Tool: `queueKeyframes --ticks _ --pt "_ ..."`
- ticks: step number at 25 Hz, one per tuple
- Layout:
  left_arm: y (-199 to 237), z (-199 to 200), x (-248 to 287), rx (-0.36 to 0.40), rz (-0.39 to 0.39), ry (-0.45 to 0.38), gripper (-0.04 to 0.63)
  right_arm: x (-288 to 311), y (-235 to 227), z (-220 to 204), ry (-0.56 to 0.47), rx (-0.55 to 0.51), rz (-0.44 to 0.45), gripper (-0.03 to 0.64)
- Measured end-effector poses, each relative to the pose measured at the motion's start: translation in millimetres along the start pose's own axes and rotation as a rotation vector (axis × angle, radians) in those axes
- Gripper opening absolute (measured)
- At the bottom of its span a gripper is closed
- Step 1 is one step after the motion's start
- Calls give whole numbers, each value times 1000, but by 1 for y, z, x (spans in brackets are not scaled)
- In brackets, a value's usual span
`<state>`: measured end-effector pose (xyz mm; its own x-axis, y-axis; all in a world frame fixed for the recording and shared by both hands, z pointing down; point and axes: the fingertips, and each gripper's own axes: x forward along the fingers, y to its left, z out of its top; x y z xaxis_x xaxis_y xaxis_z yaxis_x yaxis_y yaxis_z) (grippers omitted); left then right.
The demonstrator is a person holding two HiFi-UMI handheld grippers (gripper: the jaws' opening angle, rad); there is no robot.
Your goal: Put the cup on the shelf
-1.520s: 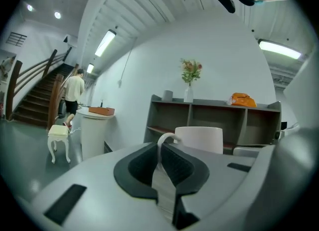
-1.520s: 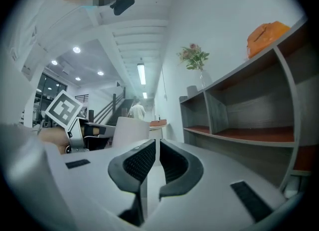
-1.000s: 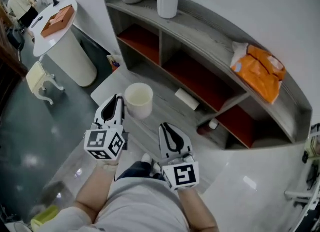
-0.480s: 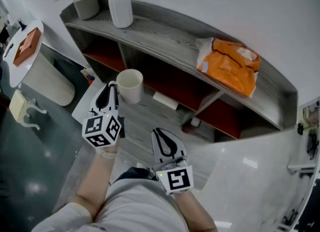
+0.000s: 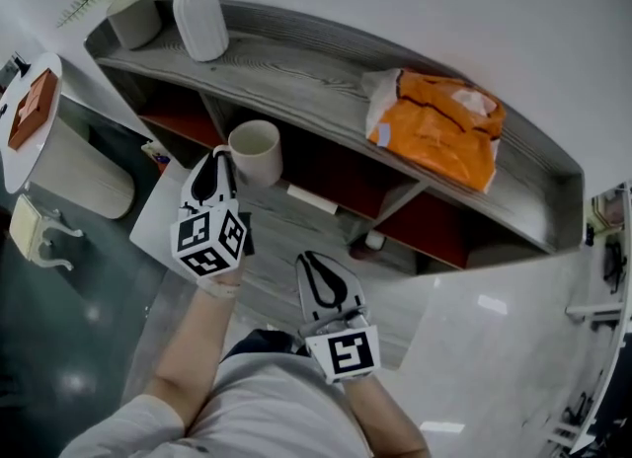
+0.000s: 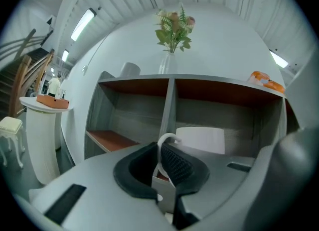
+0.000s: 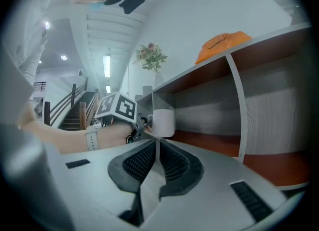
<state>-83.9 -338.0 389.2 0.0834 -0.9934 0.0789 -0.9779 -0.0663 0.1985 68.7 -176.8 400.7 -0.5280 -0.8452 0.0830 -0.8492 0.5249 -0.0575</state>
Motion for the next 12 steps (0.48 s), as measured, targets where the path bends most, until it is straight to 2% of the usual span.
queueKeyframes --ticks 5,12 --pt "7 -3 8 12 93 -46 37 2 -6 -4 12 14 -1 35" --pt "7 -9 13 18 144 -63 37 2 -12 -9 21 23 6 37"
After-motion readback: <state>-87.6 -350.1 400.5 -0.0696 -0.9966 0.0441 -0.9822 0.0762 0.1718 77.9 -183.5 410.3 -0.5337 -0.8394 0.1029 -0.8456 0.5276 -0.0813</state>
